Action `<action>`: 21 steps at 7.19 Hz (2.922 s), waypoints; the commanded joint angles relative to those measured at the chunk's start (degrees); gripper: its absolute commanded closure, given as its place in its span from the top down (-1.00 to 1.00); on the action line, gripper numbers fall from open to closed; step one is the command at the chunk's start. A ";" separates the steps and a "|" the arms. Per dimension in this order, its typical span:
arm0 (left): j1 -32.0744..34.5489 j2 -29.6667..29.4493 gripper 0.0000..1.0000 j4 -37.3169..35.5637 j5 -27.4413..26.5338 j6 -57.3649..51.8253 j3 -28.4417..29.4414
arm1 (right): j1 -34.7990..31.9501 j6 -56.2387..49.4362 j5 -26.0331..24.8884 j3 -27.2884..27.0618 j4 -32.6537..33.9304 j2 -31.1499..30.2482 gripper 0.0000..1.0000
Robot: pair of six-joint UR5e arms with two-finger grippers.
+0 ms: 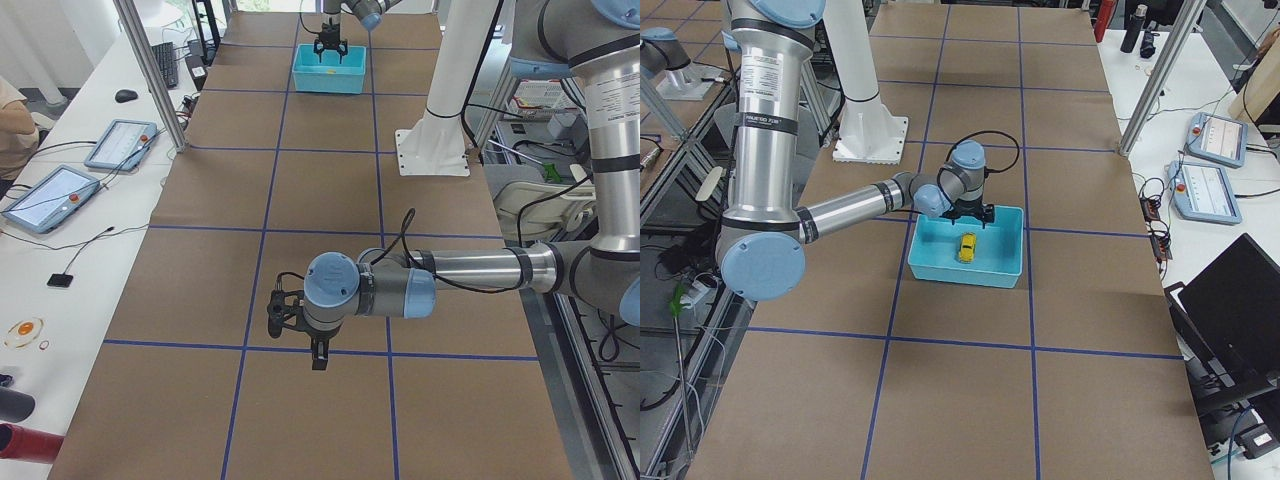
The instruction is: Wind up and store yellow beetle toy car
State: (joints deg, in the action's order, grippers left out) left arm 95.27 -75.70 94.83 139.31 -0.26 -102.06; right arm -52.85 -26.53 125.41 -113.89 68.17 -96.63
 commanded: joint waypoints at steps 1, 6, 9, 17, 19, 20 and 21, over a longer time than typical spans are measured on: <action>0.00 0.11 1.00 0.00 0.00 0.00 0.28 | -12.48 17.14 3.60 -2.83 0.91 0.54 1.00; 0.00 0.20 1.00 0.00 -0.09 0.00 0.37 | -33.70 33.27 9.84 10.40 18.66 1.96 1.00; 0.00 0.11 1.00 0.09 -0.09 0.00 0.63 | -34.77 36.64 11.70 13.51 18.06 1.26 1.00; 0.00 0.29 1.00 -0.17 -0.61 0.00 0.81 | -34.69 36.99 11.52 15.45 17.97 2.05 1.00; 0.00 0.20 1.00 0.00 -1.84 0.00 1.42 | -34.69 36.99 11.52 15.36 17.97 2.05 1.00; 0.00 0.20 1.00 0.00 -1.85 0.00 1.51 | -34.69 36.99 11.52 15.45 17.97 2.05 1.00; 0.00 0.20 1.00 0.00 -1.85 0.00 1.60 | -34.69 36.99 11.52 15.45 17.97 2.05 1.00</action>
State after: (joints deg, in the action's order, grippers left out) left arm 95.27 -75.49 94.82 137.53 -0.26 -100.62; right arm -87.54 10.46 136.93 -98.48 86.12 -94.57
